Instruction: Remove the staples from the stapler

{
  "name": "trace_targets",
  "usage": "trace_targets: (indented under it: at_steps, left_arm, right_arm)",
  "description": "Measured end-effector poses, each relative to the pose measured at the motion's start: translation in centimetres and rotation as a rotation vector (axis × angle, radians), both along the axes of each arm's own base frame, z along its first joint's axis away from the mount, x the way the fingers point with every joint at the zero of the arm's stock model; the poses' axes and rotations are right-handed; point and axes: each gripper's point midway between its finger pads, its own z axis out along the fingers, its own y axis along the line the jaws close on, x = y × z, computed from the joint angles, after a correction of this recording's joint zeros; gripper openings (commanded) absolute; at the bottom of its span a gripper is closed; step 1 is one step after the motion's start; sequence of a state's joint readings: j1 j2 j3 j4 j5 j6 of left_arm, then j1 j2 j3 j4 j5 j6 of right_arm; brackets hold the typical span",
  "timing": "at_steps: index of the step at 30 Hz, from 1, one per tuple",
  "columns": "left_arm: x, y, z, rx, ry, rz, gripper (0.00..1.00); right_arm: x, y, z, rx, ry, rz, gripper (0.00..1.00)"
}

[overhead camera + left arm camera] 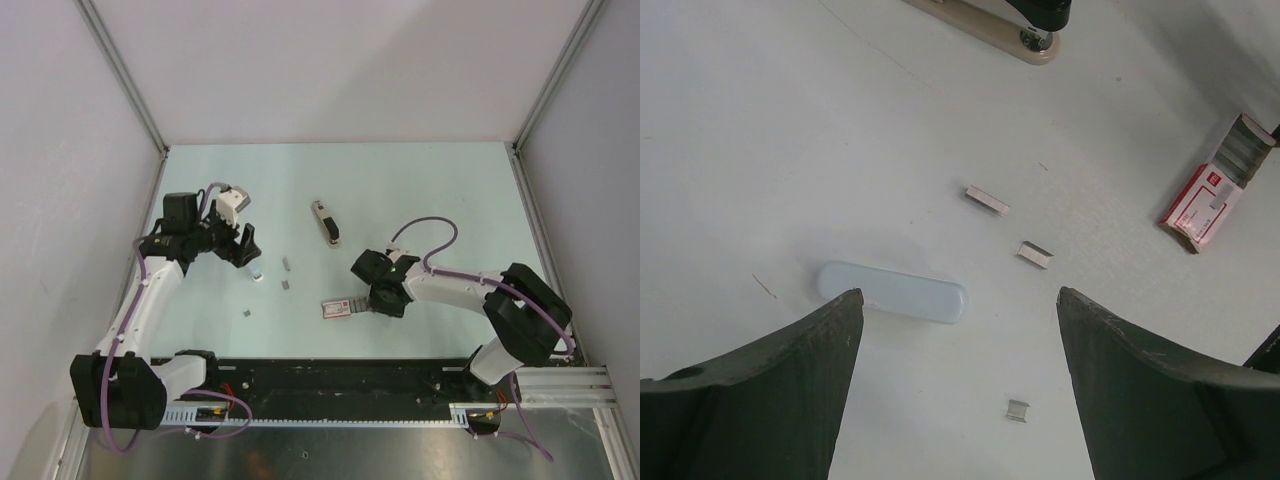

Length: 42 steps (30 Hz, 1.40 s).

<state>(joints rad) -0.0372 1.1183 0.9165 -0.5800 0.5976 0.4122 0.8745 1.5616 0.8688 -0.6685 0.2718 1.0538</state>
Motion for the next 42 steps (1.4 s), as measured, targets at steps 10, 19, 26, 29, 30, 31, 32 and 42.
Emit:
trace_targets:
  at_steps: [10,19,26,29,30,31,32,42]
  left_arm:
    - [0.0,0.0,0.0,0.005,-0.004,-0.006,0.83]
    - [0.0,0.0,0.0,0.009,-0.009,-0.01,0.83]
    - [0.0,0.0,0.0,0.009,-0.008,-0.01,0.83]
    - [0.0,0.0,0.0,0.009,-0.008,-0.01,0.83]
    - [0.0,0.0,-0.1,0.009,-0.007,-0.01,0.83]
    - [0.0,0.0,-0.1,0.01,-0.007,-0.01,0.83]
    - [0.1,0.0,-0.1,0.01,-0.005,-0.01,0.83]
    - [0.2,0.1,-1.0,0.021,0.026,-0.005,0.84]
  right_arm:
    - [-1.1,0.7,0.0,0.002,0.012,0.03,0.46]
    - [-1.5,-1.0,0.6,-0.03,0.035,0.011,0.46]
    - [-0.3,-2.0,1.4,-0.018,0.011,-0.025,0.46]
    - [0.0,-1.8,0.9,-0.02,0.013,-0.023,0.46]
    - [-0.1,-1.7,0.6,-0.023,0.016,-0.019,0.46]
    - [-0.1,-1.5,0.3,-0.027,0.02,-0.015,0.45]
    - [-0.2,-1.3,0.0,-0.03,0.025,-0.008,0.45]
    - [-0.6,0.5,0.0,-0.017,0.009,0.044,0.45]
